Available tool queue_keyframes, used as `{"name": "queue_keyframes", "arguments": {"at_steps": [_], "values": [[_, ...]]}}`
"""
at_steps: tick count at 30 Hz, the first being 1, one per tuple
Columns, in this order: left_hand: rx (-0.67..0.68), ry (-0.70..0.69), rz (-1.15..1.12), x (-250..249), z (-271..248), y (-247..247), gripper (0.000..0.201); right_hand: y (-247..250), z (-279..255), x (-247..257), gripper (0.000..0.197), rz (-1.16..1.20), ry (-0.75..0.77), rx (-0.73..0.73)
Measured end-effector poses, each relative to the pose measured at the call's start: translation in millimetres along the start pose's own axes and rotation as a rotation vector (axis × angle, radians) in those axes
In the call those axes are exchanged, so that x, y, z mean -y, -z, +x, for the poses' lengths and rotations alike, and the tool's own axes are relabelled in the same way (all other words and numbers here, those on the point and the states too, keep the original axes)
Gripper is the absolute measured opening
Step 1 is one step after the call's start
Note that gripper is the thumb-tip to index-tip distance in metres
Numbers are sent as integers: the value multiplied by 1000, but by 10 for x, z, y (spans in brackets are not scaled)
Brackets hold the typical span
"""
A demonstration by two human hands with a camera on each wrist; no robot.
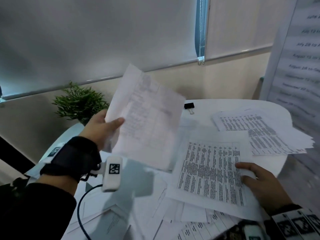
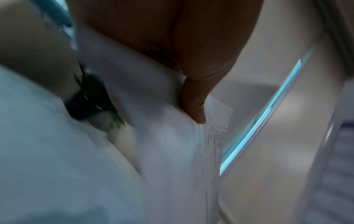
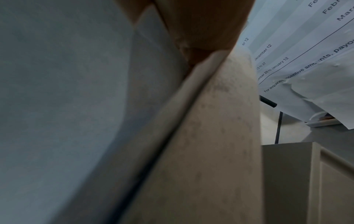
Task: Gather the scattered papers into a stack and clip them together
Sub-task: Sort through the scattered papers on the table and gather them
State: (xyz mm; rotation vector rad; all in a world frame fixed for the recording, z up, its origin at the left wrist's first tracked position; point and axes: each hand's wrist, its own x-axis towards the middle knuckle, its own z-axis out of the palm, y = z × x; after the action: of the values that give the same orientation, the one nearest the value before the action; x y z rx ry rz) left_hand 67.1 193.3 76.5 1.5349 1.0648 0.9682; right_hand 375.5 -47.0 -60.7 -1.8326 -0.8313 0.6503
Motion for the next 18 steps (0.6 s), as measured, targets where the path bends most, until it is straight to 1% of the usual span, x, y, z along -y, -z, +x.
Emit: {"name": "queue_keyframes", "arguments": {"at_steps": [1,2,3,5,7,8,9,10,12,13,14,16,18], "values": [[66,2,-137,-82,-15,-142,19,1,-3,0,42,1,5,3],[101,17,-187,-106,-14,-291,20,2,-5,3,41,17,-1,8],[110,45,-147,-95,-15,-449,22,3,-5,15,39,41,-12,18],[150,115,116,41,-55,-778,25,0,0,7,32,87,-35,13],[259,185,436,227,-170,-1077,25,-19,6,-6,26,93,-45,-31],[330,205,560,328,-221,-1199,26,-29,14,1,22,127,-74,-72],[389,207,642,411,-273,-1302,29,-20,8,44,20,214,-124,-91],[428,203,685,488,-301,-1383,30,-12,4,106,23,315,-193,-84],[451,188,700,586,-342,-1490,29,0,18,182,33,435,-259,-32],[449,180,698,609,-358,-1530,30,-6,26,200,31,382,-237,5],[443,172,696,621,-368,-1559,31,-17,33,190,29,261,-205,28],[446,160,691,626,-397,-1581,33,-40,26,168,33,22,-136,17],[448,159,670,619,-408,-1555,33,10,32,185,35,7,-85,-7]]}}
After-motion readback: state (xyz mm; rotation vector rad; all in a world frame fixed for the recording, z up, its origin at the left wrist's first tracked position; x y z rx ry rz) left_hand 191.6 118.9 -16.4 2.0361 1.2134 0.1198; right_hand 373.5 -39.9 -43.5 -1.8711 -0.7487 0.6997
